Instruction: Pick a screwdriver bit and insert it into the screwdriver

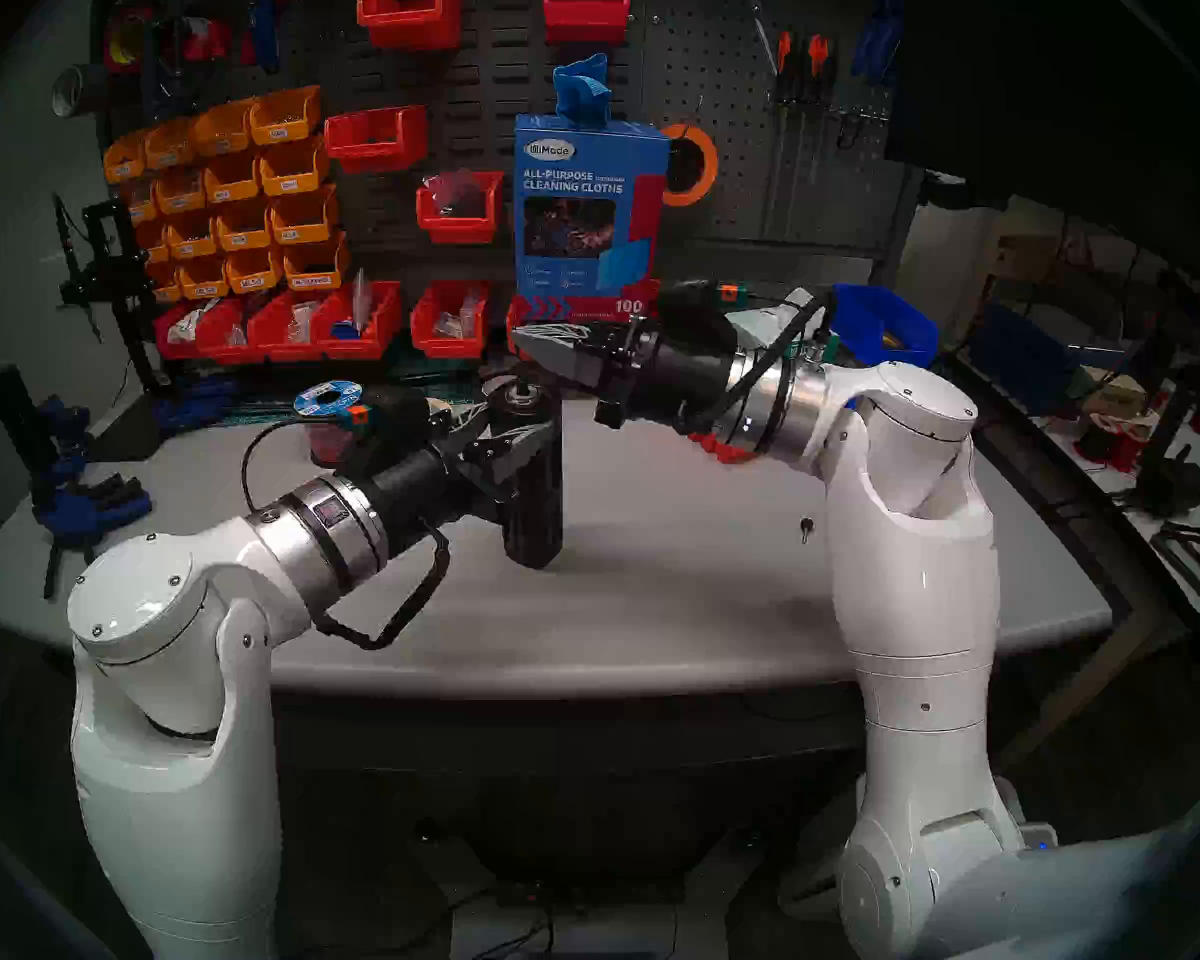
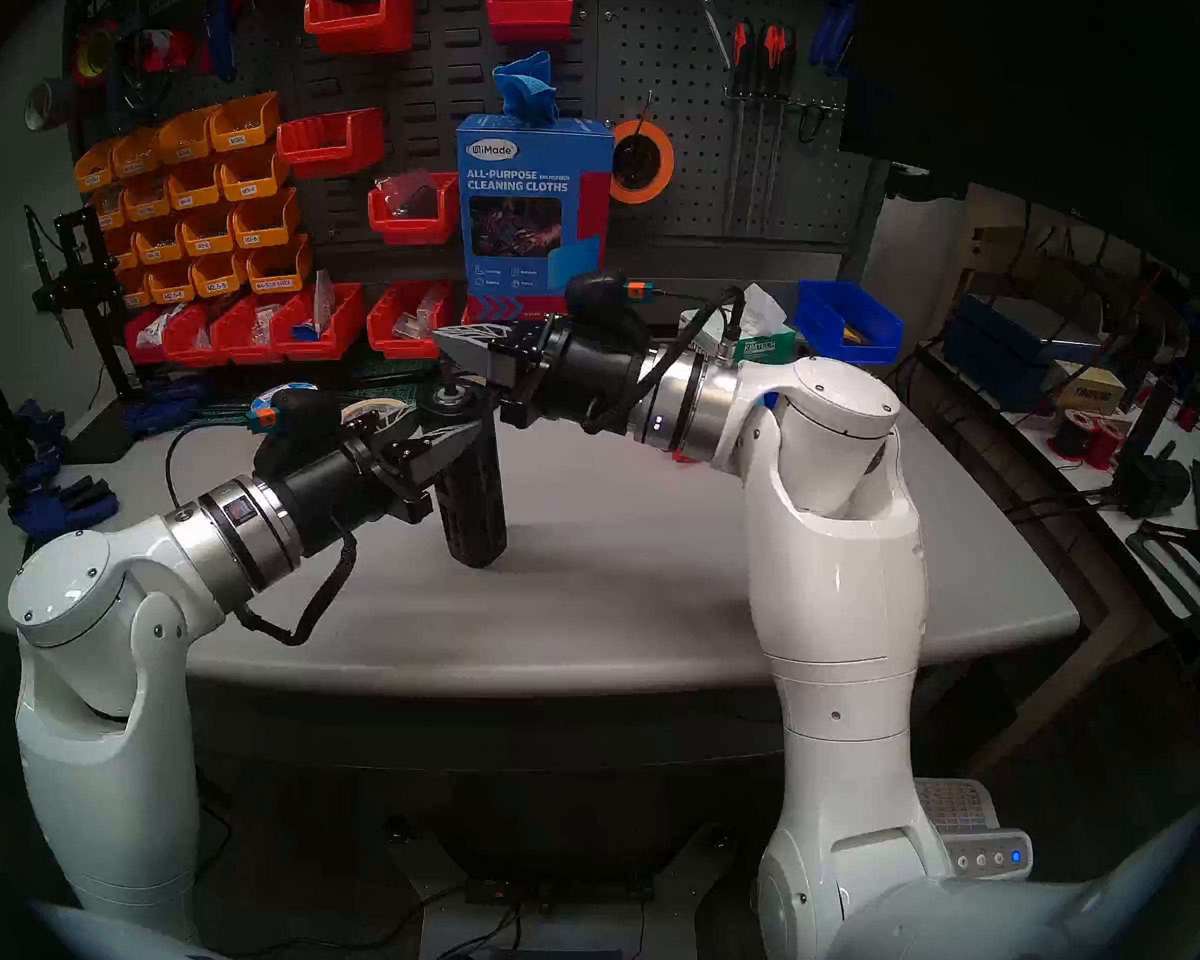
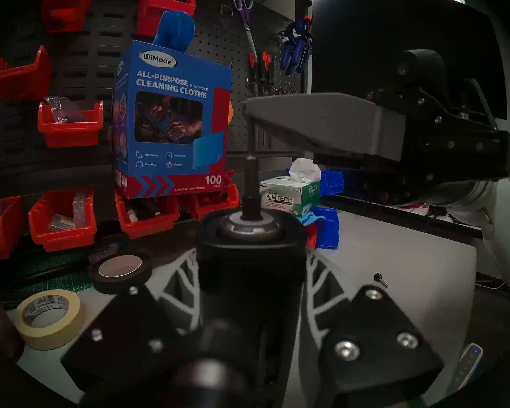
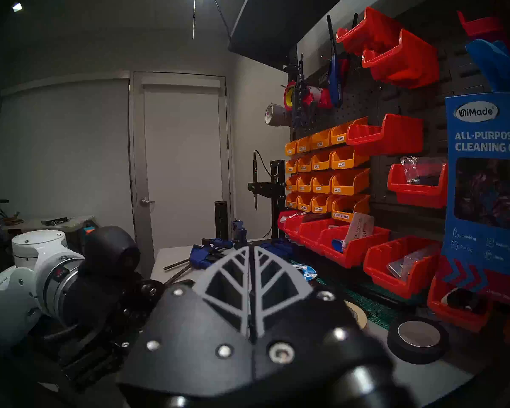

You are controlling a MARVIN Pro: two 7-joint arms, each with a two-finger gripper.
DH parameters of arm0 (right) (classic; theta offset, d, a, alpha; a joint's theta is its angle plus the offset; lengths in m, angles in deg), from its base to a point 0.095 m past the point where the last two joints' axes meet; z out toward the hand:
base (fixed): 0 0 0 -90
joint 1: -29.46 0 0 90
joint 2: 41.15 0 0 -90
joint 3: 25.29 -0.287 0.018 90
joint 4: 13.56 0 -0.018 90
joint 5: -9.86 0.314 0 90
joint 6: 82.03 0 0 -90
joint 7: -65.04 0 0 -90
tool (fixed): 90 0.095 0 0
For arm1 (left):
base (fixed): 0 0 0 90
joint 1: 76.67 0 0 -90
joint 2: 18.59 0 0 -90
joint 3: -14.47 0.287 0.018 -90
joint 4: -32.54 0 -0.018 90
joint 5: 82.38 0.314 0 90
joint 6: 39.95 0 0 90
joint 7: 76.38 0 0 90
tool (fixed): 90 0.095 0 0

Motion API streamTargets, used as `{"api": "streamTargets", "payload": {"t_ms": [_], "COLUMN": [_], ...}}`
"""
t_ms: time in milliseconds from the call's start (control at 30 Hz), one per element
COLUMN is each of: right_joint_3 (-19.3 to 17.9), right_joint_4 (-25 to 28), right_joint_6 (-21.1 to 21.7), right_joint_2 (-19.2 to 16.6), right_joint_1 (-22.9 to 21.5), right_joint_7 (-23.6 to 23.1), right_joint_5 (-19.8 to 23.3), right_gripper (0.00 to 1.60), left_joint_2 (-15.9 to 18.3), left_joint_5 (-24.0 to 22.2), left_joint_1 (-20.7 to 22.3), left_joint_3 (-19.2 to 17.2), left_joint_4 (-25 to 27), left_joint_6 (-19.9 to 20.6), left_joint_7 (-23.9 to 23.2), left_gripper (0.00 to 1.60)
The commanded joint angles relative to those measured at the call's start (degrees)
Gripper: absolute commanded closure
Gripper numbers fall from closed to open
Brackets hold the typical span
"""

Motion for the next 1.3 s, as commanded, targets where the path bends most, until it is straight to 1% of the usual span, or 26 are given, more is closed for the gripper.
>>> {"api": "streamTargets", "payload": {"t_ms": [0, 533, 933, 1267], "right_joint_3": [-0.56, 0.06, -0.47, -1.10], "right_joint_4": [2.18, 3.50, 4.43, 3.58], "right_joint_6": [-0.07, -1.41, -2.21, -2.30], "right_joint_2": [0.36, 1.00, 1.40, 1.68], "right_joint_1": [0.20, 2.58, 4.28, 3.53], "right_joint_7": [0.60, 0.62, 1.98, 2.47], "right_joint_5": [0.04, 0.56, 0.33, 0.81], "right_gripper": [1.60, 1.60, 1.60, 1.60], "left_joint_2": [0.01, 0.04, -0.08, 0.01], "left_joint_5": [-0.07, 0.03, 0.42, 0.47], "left_joint_1": [0.07, -0.04, -0.17, -0.28], "left_joint_3": [-0.14, -0.19, 0.10, 0.29], "left_joint_4": [0.91, 0.91, 0.91, 0.91], "left_joint_6": [-0.07, -0.14, -0.01, 0.05], "left_joint_7": [-0.04, -0.05, 0.34, 0.64], "left_gripper": [1.60, 1.60, 1.60, 1.60]}}
